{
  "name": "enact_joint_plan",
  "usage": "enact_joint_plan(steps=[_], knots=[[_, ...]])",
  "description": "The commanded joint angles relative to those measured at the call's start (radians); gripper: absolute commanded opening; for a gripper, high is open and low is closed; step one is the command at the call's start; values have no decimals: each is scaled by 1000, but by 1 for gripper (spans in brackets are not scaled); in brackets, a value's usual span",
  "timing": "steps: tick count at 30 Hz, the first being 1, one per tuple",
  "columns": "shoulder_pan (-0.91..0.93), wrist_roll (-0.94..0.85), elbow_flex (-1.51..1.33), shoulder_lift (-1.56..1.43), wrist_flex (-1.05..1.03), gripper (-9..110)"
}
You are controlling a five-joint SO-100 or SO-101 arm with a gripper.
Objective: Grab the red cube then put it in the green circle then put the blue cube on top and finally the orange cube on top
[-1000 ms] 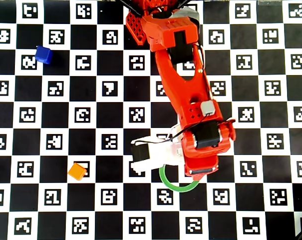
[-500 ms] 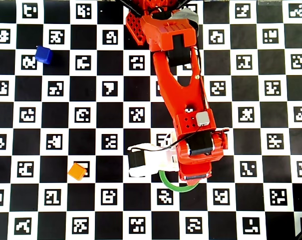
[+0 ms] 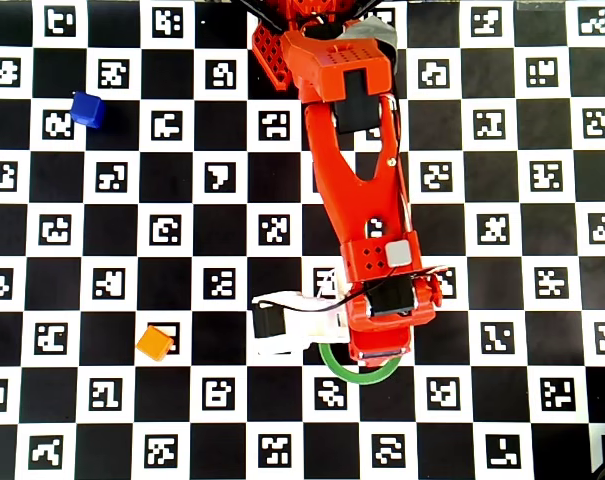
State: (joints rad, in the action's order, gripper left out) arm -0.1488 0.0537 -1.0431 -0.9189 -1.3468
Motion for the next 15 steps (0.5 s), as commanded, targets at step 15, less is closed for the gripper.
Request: enact_joint_plan(steps=[15], knots=[[17, 6, -40, -28, 66, 6]])
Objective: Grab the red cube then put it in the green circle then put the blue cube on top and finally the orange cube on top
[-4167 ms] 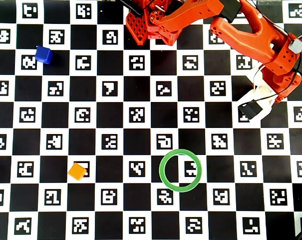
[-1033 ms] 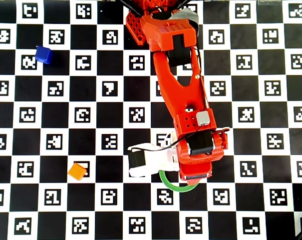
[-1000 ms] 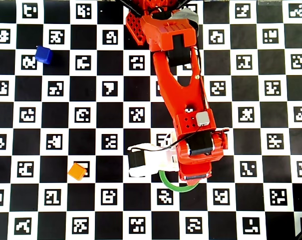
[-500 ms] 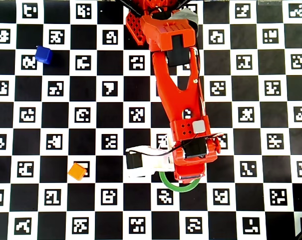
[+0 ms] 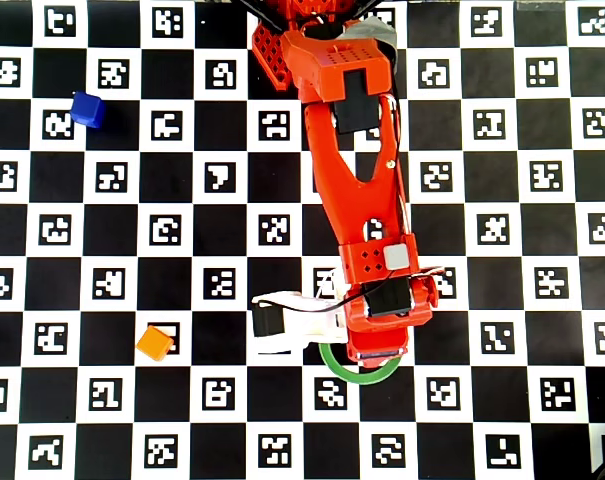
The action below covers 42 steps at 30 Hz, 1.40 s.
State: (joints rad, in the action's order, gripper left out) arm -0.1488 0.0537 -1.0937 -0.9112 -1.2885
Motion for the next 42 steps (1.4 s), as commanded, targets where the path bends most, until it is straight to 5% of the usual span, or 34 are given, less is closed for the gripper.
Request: enact_joint_plan(steps=[1, 11, 16, 21, 42], knots=[[17, 6, 11, -35, 9, 6], [18, 23, 5, -35, 11, 7], [21, 31, 2, -37, 8, 26], [21, 40, 0, -37, 6, 32], [20, 78, 11, -60, -2, 40]])
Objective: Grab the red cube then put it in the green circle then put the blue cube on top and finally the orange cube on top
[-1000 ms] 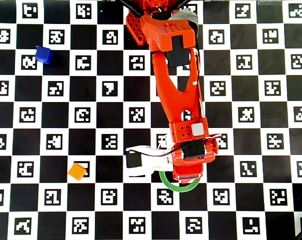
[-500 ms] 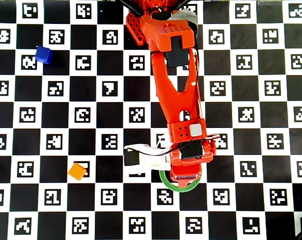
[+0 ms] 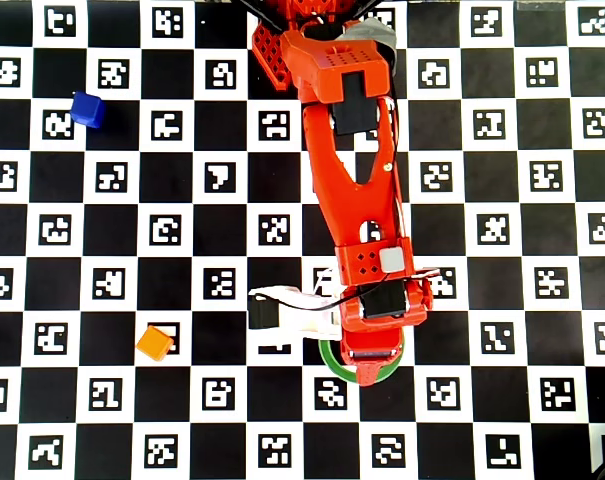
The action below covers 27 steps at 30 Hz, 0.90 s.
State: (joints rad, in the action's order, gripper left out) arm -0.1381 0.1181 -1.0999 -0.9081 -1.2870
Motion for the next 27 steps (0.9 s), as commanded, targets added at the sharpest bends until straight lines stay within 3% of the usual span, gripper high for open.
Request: enact_joint_plan(steps=[1, 27], knots=[[9, 20, 17, -69, -6, 41], [17, 3, -37, -460, -227, 41]])
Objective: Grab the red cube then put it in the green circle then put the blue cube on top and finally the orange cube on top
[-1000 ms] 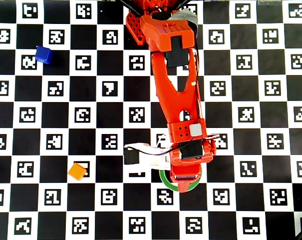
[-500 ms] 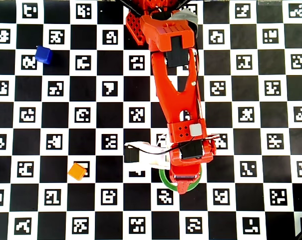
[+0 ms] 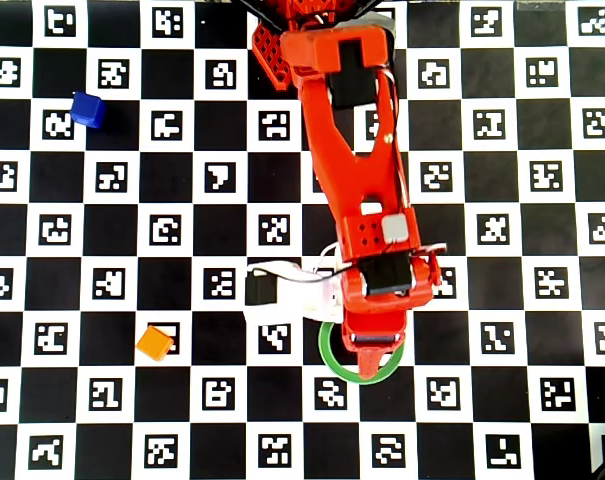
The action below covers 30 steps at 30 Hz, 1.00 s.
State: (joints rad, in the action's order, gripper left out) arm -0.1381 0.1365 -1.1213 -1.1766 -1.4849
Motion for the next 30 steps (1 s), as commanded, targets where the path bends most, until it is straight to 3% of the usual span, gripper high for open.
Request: enact_joint_plan(steps=[1, 10, 17, 30], knots=[[23, -18, -35, -222, -35, 41], [117, -66, -284, -517, -49, 41], [218, -72, -394, -574, -41, 41], [660, -419, -480, -680, -77, 41]])
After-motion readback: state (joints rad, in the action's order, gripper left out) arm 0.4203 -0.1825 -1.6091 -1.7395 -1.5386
